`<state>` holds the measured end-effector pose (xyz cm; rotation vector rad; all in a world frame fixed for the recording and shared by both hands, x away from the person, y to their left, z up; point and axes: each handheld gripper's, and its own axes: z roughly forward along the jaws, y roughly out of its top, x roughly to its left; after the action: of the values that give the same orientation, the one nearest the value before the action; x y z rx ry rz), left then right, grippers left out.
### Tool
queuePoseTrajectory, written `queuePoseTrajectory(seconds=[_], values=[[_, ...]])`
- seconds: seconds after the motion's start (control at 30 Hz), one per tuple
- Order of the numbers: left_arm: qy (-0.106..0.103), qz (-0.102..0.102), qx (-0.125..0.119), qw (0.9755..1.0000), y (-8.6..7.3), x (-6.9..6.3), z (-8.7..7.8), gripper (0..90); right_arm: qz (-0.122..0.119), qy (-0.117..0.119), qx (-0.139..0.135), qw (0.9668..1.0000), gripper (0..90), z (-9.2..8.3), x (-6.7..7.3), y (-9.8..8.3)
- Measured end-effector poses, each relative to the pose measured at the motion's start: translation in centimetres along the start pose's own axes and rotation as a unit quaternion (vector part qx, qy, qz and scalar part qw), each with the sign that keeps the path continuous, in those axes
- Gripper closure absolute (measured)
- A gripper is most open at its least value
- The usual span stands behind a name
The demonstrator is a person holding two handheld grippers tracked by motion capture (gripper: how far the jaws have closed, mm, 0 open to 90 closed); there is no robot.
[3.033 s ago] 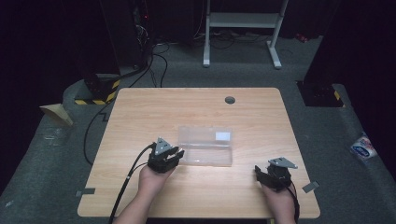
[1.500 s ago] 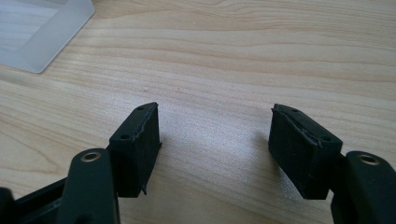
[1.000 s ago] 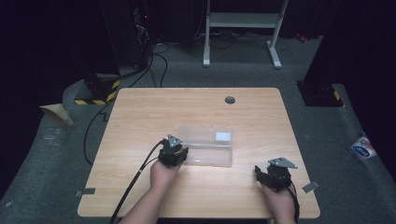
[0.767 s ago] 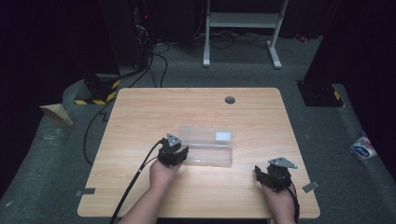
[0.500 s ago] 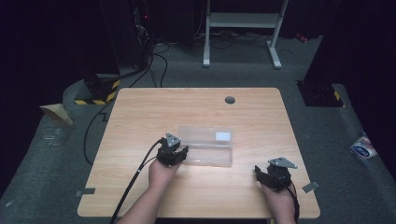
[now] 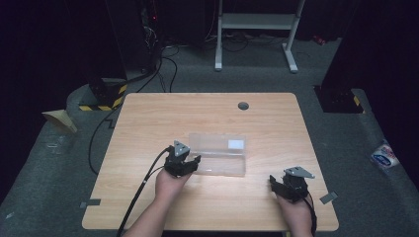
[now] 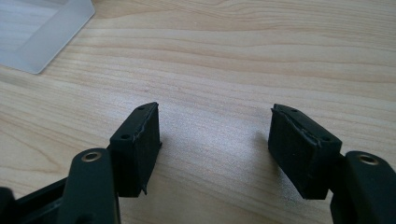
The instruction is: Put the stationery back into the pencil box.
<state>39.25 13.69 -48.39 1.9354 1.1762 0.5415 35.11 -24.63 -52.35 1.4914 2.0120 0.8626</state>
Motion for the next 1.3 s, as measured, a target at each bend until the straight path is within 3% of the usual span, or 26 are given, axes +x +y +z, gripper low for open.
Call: queuePoseTrajectory(seconds=[0.13, 0.37, 0.47, 0.67, 0.93, 1.1, 1.13, 1.2, 1.3], values=[[-0.007, 0.000, -0.002, 1.0000, 0.0, 0.2, -0.3, 43.2, 0.000, 0.000, 0.000, 1.0000, 33.8, 0.0, 0.0, 0.0], [-0.028, -0.016, -0.008, 0.9994, -0.6, 1.8, -0.9, 31.9, 0.002, 0.000, 0.001, 1.0000, 33.8, 0.0, 0.0, 0.0], [-0.030, -0.012, -0.009, 0.9994, -0.9, 2.2, -1.4, 26.3, 0.002, 0.000, 0.001, 1.0000, 33.8, 0.0, 0.0, 0.0], [-0.032, -0.008, -0.001, 0.9994, -2.6, 3.7, -3.0, 20.0, 0.002, 0.000, 0.001, 1.0000, 33.8, 0.0, 0.0, 0.0], [-0.011, 0.004, 0.041, 0.9991, -6.8, 6.3, -5.3, 17.4, 0.002, -0.001, 0.001, 1.0000, 33.9, 0.0, 0.0, 0.0], [0.017, 0.028, 0.072, 0.9968, -9.5, 7.5, -6.9, 16.7, 0.000, -0.001, -0.001, 1.0000, 34.2, 0.0, 0.0, 0.0], [0.021, 0.030, 0.075, 0.9965, -10.0, 7.7, -7.1, 16.2, -0.001, -0.001, -0.001, 1.0000, 34.2, 0.0, -0.1, 0.0], [0.023, 0.010, 0.059, 0.9980, -11.0, 8.0, -7.8, 14.0, -0.001, -0.001, -0.001, 1.0000, 34.2, 0.0, -0.1, 0.0], [0.031, 0.004, 0.051, 0.9982, -11.6, 7.5, -8.4, 14.2, -0.002, -0.001, -0.001, 1.0000, 34.1, 0.0, -0.1, 0.0]])
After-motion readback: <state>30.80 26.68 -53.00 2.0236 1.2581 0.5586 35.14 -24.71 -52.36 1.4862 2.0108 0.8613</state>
